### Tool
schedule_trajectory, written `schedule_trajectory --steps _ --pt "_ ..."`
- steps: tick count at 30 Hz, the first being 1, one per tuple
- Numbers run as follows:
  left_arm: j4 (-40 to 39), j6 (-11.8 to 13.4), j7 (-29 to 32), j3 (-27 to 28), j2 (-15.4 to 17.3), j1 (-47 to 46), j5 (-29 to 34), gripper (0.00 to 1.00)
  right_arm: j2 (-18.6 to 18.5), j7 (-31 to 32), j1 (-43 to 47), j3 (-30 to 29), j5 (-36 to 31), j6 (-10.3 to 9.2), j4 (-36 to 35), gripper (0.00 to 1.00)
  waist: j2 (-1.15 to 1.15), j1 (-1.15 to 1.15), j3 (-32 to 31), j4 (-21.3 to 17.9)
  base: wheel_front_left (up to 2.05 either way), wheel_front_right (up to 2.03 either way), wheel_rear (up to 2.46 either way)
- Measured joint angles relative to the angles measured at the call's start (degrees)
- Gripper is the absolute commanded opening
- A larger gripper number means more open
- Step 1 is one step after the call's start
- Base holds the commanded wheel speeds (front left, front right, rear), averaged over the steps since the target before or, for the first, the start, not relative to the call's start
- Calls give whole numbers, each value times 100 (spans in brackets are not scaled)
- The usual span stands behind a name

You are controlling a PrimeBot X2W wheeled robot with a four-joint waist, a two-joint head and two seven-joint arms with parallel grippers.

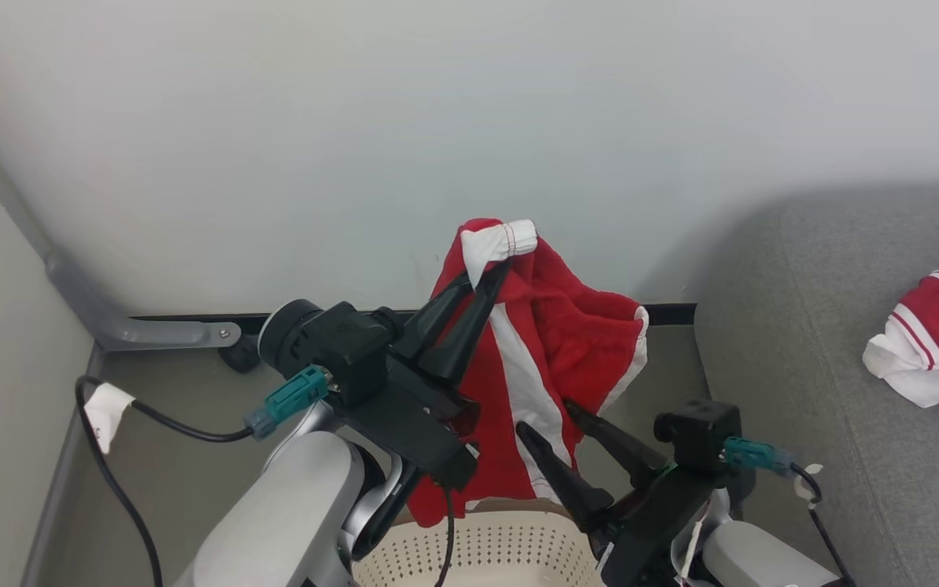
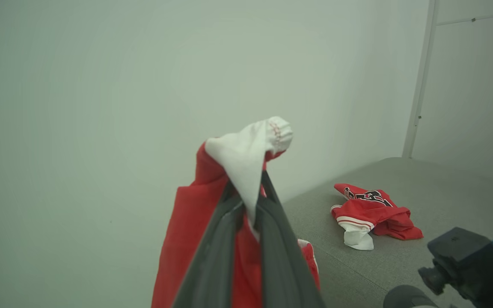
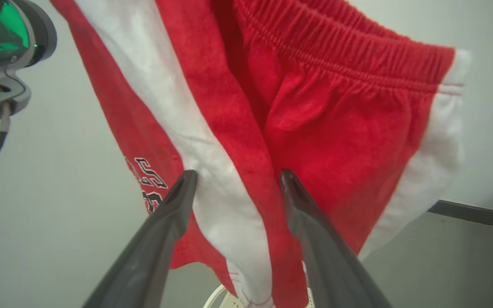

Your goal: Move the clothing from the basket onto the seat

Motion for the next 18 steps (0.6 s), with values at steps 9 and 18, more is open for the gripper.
schedule_trajectory --steps 9,18 --pt "-115 0 40 -174 -92 -12 -42 0 94 75 -427 720 531 0 643 100 0 0 -17 296 0 0 0" --pt "-296 0 105 -332 -111 -10 -63 0 417 122 -972 1351 898 0 1092 100 0 0 -20 518 0 0 0"
